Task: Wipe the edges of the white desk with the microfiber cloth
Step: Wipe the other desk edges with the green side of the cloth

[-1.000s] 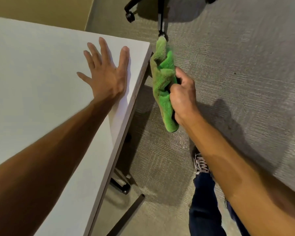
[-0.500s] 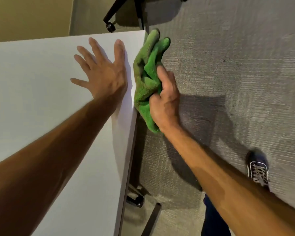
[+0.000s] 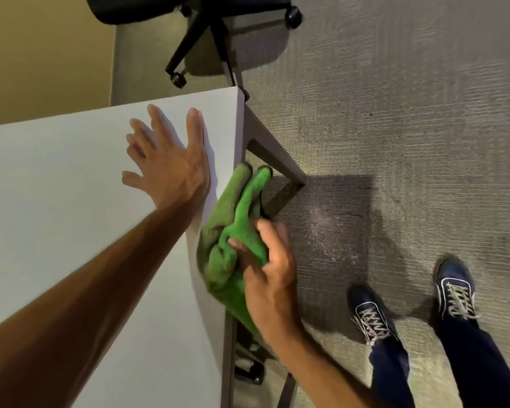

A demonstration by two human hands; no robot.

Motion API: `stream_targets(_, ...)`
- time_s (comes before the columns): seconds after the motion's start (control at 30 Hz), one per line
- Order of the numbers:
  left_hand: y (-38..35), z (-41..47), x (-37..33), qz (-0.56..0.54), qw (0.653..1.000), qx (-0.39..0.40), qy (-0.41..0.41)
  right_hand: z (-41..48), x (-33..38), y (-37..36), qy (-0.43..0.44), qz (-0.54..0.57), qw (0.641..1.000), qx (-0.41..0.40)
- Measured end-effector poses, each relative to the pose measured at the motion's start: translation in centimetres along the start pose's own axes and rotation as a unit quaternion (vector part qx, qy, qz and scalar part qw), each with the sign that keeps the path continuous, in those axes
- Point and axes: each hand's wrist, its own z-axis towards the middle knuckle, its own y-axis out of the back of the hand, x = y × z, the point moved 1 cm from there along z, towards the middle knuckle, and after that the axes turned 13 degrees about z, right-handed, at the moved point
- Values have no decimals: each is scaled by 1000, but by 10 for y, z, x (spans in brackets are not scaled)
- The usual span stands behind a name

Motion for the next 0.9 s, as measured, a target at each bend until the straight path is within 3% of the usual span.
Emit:
stream_targets(0.23,-2,5,1,-9,1000,10,-3,141,52,-27,75,-23,996,-41)
stream_targets(0.37,-2,3,1,-11,1000,24,-14,178,63,-35,70,-49,996,-30)
stream_targets(0.57,0,5,3,-24,998,58,-31,92,25,-17,61,-38,997,2)
stream_targets(0.73,-1,3,0,1,998,54,-21,-22,-10,1,-17,-73,997,28)
stream_targets(0.9,-2,2,2,-18,998,55,-27,5,2,-15,26,-47,998,-29)
